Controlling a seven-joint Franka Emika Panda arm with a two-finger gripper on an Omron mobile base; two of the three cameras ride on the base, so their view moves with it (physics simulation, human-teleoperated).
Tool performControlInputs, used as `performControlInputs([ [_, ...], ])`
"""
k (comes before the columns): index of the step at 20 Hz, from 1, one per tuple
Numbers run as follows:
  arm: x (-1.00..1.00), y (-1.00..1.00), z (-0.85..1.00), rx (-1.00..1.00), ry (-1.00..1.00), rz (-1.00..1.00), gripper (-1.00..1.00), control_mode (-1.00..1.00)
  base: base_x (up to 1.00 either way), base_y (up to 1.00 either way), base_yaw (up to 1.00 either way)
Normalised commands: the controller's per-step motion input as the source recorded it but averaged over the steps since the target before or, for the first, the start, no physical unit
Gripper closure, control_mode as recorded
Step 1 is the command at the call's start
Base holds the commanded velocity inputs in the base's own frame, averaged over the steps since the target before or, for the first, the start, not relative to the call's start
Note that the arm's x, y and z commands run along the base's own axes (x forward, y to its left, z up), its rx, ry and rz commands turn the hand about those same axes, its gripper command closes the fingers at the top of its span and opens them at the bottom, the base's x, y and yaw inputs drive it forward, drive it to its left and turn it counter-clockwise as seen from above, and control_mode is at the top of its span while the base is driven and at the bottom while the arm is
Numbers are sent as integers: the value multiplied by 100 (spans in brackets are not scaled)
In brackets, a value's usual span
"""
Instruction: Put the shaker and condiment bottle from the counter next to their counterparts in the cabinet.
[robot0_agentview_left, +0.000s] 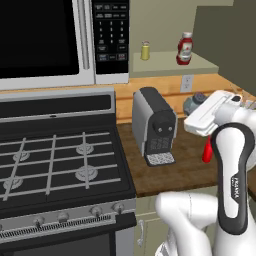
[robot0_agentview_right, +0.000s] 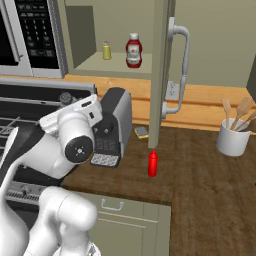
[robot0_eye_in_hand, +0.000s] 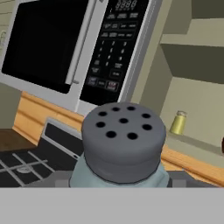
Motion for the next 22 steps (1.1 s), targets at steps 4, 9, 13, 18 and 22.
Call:
performControlInputs([
  [4, 3, 13, 40, 0, 0, -3, 100, -100, 0, 0, 0],
  [9, 4, 5, 39, 0, 2, -7, 100, -100, 0, 0, 0],
  [13, 23, 17, 31, 0, 13, -10, 100, -100, 0, 0, 0],
  [18, 27, 20, 18, -1, 16, -8, 100, -100, 0, 0, 0],
  [22, 4, 0, 39, 0, 8, -3, 100, -100, 0, 0, 0],
])
